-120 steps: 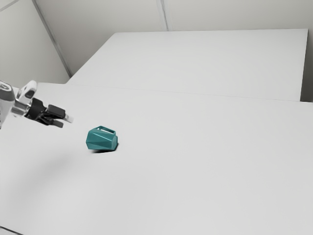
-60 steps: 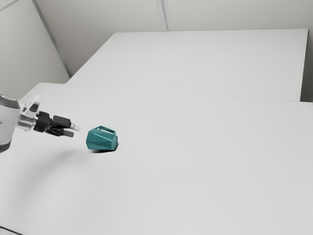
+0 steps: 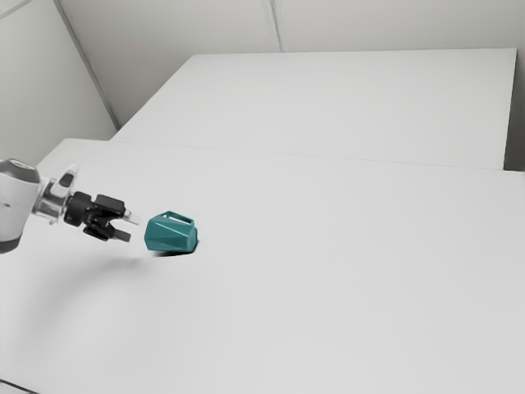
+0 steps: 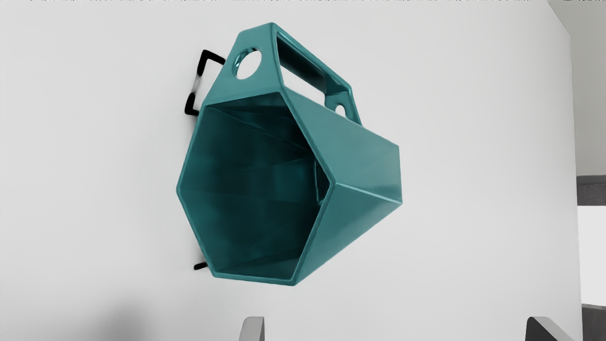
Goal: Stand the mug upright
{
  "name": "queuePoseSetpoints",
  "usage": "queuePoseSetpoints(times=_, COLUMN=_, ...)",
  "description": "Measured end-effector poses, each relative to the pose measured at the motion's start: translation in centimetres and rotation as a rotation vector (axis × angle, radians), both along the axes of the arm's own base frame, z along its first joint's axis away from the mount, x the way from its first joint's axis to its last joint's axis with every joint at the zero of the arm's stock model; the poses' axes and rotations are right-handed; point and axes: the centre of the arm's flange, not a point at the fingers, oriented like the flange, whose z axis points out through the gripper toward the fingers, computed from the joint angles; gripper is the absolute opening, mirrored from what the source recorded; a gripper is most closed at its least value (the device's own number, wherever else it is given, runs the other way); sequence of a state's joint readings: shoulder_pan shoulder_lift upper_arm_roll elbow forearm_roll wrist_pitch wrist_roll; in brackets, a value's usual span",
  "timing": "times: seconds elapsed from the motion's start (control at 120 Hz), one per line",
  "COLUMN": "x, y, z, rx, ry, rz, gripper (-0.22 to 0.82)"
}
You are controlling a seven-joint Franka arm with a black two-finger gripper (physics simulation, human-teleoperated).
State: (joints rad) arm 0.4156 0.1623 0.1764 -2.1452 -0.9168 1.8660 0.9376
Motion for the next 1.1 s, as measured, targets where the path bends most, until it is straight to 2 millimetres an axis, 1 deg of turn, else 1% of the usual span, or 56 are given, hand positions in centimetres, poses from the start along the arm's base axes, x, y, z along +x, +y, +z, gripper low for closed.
queuePoseSetpoints(times=0.192, x=1.3, y=0.7, z=-0.4, rx=-0.009, ry=0.038, rz=0.017, gripper=0.6)
queuePoseSetpoints(times=0.325, x=2.3, y=1.2, z=-0.3, rx=-0.012, ry=0.052, rz=0.025, gripper=0.6)
queuePoseSetpoints(times=0.4, x=3.0, y=1.5, z=0.5, rx=-0.002, ry=0.059, rz=0.021, gripper=0.6)
queuePoseSetpoints(times=0.508, x=3.7, y=1.8, z=0.1, rx=-0.002, ry=0.087, rz=0.023, gripper=0.6)
queuePoseSetpoints(times=0.767, x=4.1, y=1.3, z=-1.1, rx=-0.039, ry=0.137, rz=0.047, gripper=0.6)
queuePoseSetpoints(times=0.858, x=4.3, y=0.8, z=-1.8, rx=-0.057, ry=0.148, rz=0.051, gripper=0.6)
queuePoseSetpoints(times=1.1, x=4.8, y=0.2, z=-3.1, rx=-0.106, ry=0.148, rz=0.072, gripper=0.6)
